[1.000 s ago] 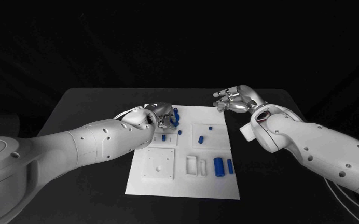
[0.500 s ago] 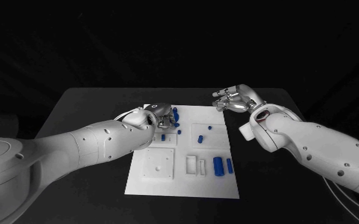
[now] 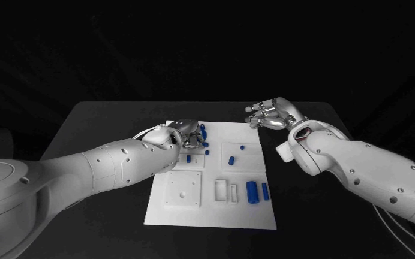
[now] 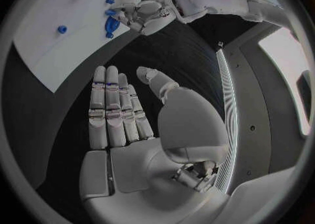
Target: Assemble the parts on the task board
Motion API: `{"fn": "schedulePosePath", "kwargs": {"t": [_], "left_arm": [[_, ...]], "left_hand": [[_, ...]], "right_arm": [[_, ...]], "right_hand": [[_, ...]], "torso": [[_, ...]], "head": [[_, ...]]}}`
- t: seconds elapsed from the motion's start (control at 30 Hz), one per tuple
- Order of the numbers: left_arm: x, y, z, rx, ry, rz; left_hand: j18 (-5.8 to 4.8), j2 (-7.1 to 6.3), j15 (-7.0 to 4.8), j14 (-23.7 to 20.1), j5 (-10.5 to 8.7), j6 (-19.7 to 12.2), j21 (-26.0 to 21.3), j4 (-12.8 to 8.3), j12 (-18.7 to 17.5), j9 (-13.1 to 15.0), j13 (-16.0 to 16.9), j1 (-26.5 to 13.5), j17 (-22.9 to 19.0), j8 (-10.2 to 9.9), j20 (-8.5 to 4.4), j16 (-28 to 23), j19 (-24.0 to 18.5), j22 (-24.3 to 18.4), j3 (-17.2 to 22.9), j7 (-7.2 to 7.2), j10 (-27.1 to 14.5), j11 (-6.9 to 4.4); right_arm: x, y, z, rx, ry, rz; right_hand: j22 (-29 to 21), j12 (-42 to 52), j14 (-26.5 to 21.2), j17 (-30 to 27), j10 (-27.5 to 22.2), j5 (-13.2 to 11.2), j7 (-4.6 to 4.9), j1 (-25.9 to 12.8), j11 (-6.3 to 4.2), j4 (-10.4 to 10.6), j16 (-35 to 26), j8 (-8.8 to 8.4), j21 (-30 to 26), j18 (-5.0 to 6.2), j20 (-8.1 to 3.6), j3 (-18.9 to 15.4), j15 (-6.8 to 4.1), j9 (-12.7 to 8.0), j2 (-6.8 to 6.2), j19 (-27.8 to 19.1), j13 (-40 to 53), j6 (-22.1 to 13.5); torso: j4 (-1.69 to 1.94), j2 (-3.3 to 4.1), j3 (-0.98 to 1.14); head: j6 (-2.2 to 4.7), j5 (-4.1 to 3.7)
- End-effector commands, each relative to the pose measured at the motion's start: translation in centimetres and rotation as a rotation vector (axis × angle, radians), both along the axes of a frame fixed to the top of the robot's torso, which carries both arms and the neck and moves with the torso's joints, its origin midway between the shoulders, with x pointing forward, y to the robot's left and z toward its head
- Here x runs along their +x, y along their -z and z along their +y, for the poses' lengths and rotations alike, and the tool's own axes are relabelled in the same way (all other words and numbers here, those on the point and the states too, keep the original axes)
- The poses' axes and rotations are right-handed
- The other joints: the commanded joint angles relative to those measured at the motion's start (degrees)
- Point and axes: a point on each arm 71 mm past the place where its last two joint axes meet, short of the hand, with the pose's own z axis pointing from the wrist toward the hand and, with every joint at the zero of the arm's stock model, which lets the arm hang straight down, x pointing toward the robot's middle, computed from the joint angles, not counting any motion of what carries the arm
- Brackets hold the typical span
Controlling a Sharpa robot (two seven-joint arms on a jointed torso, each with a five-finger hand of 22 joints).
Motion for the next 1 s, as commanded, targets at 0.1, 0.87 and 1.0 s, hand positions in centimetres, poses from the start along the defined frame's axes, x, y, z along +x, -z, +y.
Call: {"fn": "schedulePosePath", "kwargs": {"t": [0.1,0.87,1.0], "left_arm": [[0.0,0.1,0.0,-0.030,-0.006,0.024],[0.3,0.0,1.6,-0.172,-0.076,0.056],[0.3,-0.1,2.1,-0.215,-0.097,0.071]], "left_hand": [[-0.64,1.30,0.00,0.5,2.48,-0.5,0.4,-0.6,-0.6,0.1,-0.2,0.5,0.1,-0.1,-0.28,0.3,0.0,1.2,1.2,0.25,0.6,0.13],[-0.16,-2.89,-0.27,0.8,-2.60,1.7,4.0,-1.6,-1.8,2.2,0.1,-4.6,0.9,0.0,-0.50,1.0,-1.1,1.1,23.7,0.00,2.7,0.01],[-0.24,-2.98,-0.37,0.8,-2.23,2.1,4.2,-1.9,-1.9,3.1,0.1,-5.0,1.0,0.0,-0.60,1.0,-1.3,1.1,24.0,-0.13,2.9,-0.04]], "right_arm": [[0.0,0.0,0.1,-0.007,-0.015,-0.002],[0.1,0.1,0.1,-0.008,-0.012,0.000],[0.1,0.1,0.0,-0.009,-0.011,0.000]], "right_hand": [[-0.1,-0.1,0.0,0.1,0.3,-0.1,-0.06,-0.1,-0.11,0.0,0.1,0.05,0.3,-0.42,-0.03,0.2,-0.17,0.1,0.49,-0.2,0.0,0.2],[-0.1,0.0,0.0,0.1,0.3,-0.1,-0.07,-0.2,-0.11,0.0,0.1,0.06,0.4,-0.43,-0.04,0.3,-0.18,0.1,0.49,-0.3,0.0,0.4],[0.0,0.0,0.0,0.1,0.4,-0.2,-0.09,-0.2,-0.15,0.0,0.1,0.07,0.4,-0.42,-0.06,0.3,-0.20,0.1,0.54,-0.2,0.0,0.6]], "torso": [[0.00,0.00,0.02],[0.04,-0.04,-0.07],[0.11,-0.11,-0.10]], "head": [[-0.06,-0.12],[0.33,-0.05],[0.51,0.05]]}}
